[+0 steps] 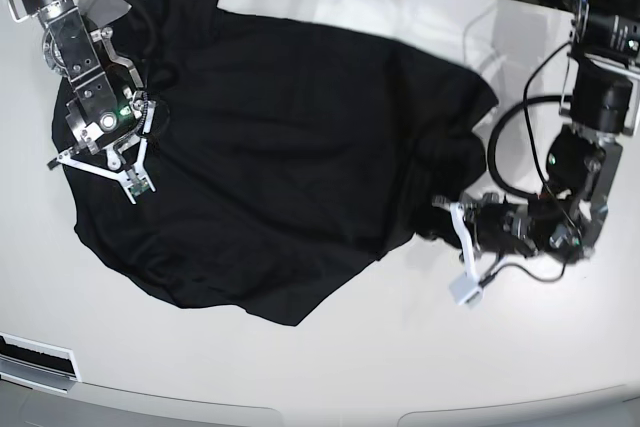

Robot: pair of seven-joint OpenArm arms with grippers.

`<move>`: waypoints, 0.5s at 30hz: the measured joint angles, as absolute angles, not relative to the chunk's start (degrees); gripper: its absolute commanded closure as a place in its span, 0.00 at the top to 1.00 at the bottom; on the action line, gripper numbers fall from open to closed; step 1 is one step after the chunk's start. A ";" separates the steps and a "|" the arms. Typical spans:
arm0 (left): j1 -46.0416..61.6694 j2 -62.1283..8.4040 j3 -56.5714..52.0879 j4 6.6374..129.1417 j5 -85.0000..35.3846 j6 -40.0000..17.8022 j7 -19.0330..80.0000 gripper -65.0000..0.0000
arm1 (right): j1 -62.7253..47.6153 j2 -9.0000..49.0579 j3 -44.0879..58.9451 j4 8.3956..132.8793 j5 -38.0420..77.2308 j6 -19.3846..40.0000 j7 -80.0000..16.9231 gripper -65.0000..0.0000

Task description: Layout the t-shirt on the table in an organized manner, then fold the t-shirt properly

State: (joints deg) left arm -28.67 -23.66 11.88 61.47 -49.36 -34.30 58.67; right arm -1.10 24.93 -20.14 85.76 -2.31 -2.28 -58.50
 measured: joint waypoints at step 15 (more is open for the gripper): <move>-21.12 -16.34 13.34 84.58 -74.19 -39.72 78.41 0.00 | -1.10 24.75 -20.14 85.76 -1.50 -2.35 -55.90 0.00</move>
